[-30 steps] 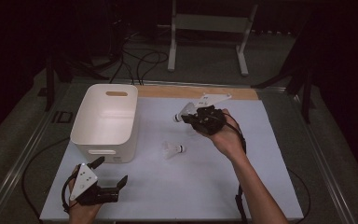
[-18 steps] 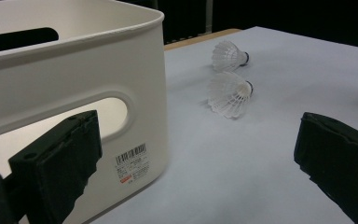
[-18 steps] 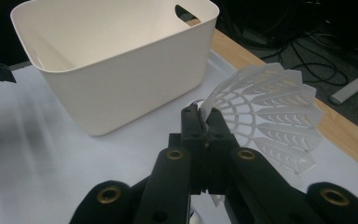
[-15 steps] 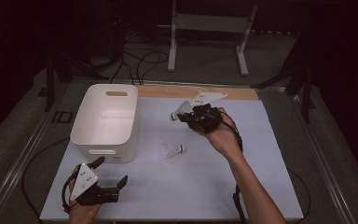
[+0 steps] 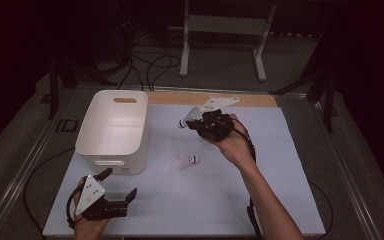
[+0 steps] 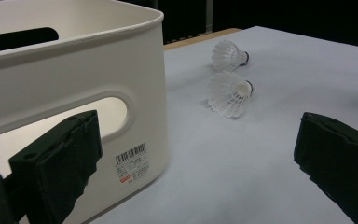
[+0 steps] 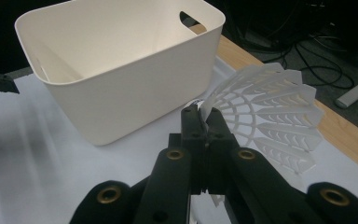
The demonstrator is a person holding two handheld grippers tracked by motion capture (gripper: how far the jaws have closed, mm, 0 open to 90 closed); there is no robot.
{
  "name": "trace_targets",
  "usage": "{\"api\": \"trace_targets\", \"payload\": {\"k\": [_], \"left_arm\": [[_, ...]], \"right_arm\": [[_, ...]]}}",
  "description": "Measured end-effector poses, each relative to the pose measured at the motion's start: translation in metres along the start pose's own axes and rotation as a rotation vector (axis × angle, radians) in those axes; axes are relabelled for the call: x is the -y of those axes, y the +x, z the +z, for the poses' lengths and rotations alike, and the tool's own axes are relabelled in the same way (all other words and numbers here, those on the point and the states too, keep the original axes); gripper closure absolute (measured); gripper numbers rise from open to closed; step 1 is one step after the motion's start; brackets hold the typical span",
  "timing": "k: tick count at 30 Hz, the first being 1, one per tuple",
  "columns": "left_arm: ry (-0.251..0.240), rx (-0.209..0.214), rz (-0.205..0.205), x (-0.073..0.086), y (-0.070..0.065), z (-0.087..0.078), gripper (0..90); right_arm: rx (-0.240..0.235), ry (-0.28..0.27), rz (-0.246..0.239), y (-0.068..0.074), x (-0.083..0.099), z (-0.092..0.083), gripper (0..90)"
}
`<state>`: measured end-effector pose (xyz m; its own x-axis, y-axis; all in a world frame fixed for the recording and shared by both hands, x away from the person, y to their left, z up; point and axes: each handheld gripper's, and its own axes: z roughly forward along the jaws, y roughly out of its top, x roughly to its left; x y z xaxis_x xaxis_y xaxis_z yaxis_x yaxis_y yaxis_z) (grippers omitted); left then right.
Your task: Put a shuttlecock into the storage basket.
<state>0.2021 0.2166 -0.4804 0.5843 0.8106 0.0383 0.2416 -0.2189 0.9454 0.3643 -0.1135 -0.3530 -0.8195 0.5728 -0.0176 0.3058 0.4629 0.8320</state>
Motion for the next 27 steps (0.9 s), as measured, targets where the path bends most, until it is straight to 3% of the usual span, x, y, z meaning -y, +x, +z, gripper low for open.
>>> {"api": "trace_targets", "payload": {"k": [27], "left_arm": [[0.0,-0.002,0.0,0.0,0.001,-0.001,1.3]], "right_arm": [[-0.02,-0.025,-0.018,0.008,-0.022,0.013,89.6]]}}
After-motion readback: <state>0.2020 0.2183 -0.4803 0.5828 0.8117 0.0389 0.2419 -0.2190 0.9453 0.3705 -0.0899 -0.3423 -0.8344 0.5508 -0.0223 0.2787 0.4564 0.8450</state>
